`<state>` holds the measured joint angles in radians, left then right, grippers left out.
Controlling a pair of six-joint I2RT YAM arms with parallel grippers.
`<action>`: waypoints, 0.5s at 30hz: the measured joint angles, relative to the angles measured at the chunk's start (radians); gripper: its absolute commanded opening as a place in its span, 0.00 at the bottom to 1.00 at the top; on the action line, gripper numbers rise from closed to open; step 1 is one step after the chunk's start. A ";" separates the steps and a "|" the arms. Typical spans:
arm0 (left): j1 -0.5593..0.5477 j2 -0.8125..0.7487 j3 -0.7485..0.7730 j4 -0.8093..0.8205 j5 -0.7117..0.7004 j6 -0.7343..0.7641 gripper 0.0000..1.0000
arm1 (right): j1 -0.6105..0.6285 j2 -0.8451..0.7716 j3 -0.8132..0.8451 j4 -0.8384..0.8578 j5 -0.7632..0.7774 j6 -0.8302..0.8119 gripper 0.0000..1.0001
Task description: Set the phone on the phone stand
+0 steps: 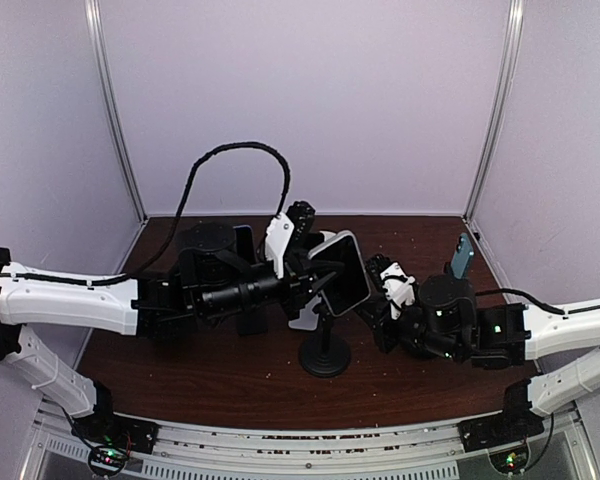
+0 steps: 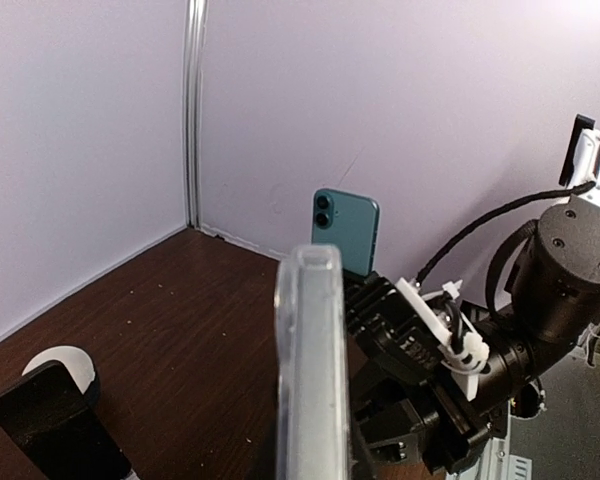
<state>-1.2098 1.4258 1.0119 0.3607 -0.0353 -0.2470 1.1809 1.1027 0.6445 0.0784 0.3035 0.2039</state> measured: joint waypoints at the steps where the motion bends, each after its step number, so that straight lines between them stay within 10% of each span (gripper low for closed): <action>1: -0.002 -0.003 0.005 -0.017 -0.009 -0.016 0.00 | 0.003 0.002 0.000 0.001 0.005 0.003 0.00; 15: -0.022 -0.033 0.046 -0.179 -0.089 -0.109 0.00 | -0.006 0.011 0.006 0.004 -0.015 0.013 0.00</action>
<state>-1.2316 1.3930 1.0576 0.1818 -0.1238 -0.3565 1.1748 1.1133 0.6502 0.0826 0.2886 0.2173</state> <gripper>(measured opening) 0.094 0.097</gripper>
